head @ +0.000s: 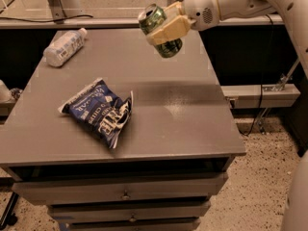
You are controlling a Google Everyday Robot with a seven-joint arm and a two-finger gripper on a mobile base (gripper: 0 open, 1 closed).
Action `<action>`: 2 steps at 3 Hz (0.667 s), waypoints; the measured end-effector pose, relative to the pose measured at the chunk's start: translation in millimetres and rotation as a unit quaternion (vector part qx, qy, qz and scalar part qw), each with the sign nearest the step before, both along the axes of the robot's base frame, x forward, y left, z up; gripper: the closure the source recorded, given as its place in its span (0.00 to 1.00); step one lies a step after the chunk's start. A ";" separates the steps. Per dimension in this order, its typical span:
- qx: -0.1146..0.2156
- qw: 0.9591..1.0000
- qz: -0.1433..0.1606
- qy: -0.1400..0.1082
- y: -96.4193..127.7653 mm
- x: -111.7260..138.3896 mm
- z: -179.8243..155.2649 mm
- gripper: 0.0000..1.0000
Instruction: Place green can upright
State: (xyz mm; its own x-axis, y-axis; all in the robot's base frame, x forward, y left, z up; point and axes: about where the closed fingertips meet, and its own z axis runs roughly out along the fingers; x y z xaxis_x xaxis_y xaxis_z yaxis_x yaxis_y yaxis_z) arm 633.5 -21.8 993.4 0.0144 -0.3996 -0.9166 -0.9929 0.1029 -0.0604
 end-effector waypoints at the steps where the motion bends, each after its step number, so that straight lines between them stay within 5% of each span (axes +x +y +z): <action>1: -0.002 1.000 0.000 0.000 0.2 0.5 -0.9 1.00; 2: 0.024 1.000 -0.007 -0.001 0.2 0.5 -4.2 1.00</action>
Offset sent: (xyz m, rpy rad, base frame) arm -0.0012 -0.0063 -0.0085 0.1337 -0.0091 -0.0451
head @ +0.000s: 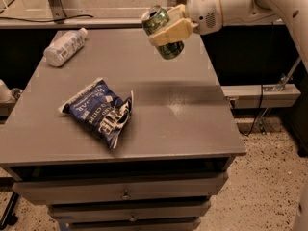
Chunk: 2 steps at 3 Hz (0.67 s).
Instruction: Place green can upright
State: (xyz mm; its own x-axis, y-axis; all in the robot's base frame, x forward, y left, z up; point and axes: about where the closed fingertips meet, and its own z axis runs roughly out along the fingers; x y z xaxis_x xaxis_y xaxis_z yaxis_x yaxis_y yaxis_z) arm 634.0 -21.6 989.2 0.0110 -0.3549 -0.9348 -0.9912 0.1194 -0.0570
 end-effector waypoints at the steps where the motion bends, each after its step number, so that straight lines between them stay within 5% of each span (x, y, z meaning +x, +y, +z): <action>1: 0.065 0.998 -0.009 -0.008 -1.5 -0.8 -7.8 1.00; 2: 0.128 0.991 -0.016 -0.024 -3.9 -5.6 -15.2 1.00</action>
Offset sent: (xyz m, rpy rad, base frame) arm -0.0133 -0.0182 -0.0268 0.4194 -0.0931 -0.0590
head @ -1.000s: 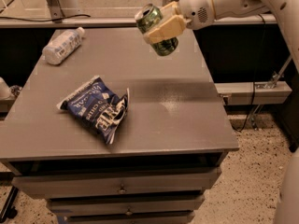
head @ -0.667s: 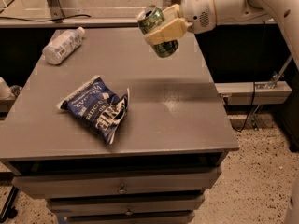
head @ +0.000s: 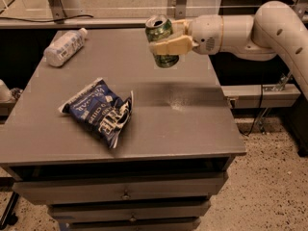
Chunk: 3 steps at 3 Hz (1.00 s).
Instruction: Place green can upright
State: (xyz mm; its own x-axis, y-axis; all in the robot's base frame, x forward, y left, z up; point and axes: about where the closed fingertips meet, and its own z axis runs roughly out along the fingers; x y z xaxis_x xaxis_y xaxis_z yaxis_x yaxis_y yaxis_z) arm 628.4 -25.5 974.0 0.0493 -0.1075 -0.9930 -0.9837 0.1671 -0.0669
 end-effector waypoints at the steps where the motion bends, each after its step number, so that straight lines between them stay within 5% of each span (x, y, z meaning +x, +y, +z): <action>1: 0.051 0.999 -0.009 -0.013 -3.2 -8.2 -11.9 1.00; 3: 0.077 0.997 -0.010 -0.029 -3.5 -11.0 -26.4 1.00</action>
Offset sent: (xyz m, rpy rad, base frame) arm -0.0106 -0.0147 -0.0426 0.2074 -0.0743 -0.0425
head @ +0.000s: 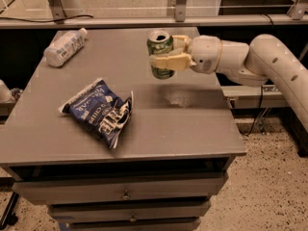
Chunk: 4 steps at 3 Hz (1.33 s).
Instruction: Place green can upright
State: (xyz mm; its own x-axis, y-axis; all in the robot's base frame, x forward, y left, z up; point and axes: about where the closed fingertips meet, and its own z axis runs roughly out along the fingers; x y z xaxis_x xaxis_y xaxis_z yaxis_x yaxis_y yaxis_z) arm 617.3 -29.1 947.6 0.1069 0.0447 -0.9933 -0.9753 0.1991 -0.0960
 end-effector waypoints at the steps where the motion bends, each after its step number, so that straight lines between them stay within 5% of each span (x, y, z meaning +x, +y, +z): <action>1: 0.001 1.000 -0.004 0.003 -6.5 -3.7 -8.6 1.00; 3: 0.010 1.000 -0.024 0.008 -49.9 -19.3 -42.0 1.00; 4: 0.019 0.999 -0.033 0.022 -59.4 -21.2 -55.2 0.84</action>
Offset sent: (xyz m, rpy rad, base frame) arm -0.0230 -0.0712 -0.0468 0.0042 0.0127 -0.0691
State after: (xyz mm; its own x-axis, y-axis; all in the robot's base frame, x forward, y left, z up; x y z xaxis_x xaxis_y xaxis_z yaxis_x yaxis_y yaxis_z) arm 596.2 -88.4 892.4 0.0670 0.0766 -0.9948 -0.9631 0.2656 -0.0444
